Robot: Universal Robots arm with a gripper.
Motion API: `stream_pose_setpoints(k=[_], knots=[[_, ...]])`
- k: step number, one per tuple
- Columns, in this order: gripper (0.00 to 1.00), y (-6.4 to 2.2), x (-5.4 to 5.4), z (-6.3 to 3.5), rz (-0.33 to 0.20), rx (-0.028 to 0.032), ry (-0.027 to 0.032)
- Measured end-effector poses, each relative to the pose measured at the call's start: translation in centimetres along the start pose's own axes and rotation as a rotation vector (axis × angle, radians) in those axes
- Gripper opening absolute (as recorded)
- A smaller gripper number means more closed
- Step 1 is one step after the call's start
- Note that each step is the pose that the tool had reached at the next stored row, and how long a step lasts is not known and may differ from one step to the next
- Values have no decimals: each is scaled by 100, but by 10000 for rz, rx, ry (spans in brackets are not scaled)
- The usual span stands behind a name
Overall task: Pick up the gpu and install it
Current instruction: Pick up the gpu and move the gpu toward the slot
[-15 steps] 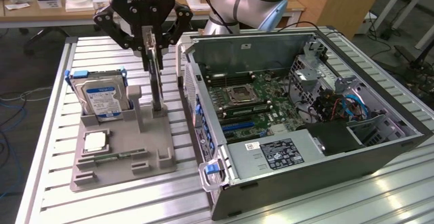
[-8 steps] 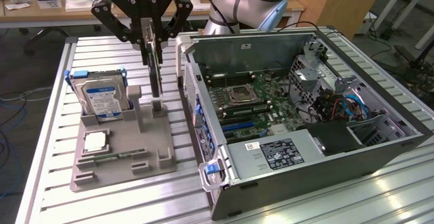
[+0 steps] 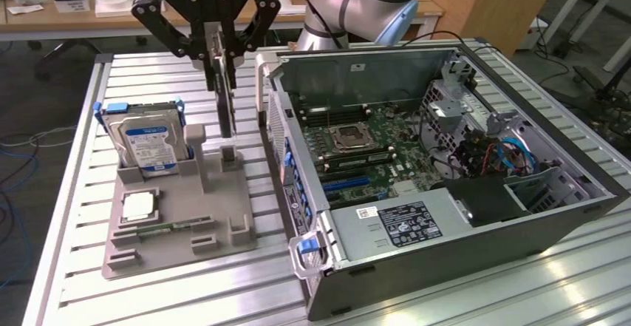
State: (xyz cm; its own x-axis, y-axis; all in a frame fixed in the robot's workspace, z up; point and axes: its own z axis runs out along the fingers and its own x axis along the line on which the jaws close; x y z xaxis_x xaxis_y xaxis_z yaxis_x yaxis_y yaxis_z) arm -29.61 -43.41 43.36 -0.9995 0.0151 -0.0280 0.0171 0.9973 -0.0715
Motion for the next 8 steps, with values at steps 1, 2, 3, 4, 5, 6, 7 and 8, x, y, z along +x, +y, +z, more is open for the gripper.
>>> stream_pose_setpoints(k=[1, 2, 3, 4, 5, 6, 7, 8], knots=[[27, 0, 0, 0, 6, -177, -6], [27, 1, 1, 0, 10, -268, -9], [27, 1, 1, -1, 11, -273, -9], [27, 2, 1, 0, 12, -275, -9], [27, 2, 1, 0, 12, -275, -9], [27, 1, -2, 0, 12, -276, -9], [27, 1, -8, 0, 10, -278, -8], [27, 1, -16, 0, 10, -283, -9]])
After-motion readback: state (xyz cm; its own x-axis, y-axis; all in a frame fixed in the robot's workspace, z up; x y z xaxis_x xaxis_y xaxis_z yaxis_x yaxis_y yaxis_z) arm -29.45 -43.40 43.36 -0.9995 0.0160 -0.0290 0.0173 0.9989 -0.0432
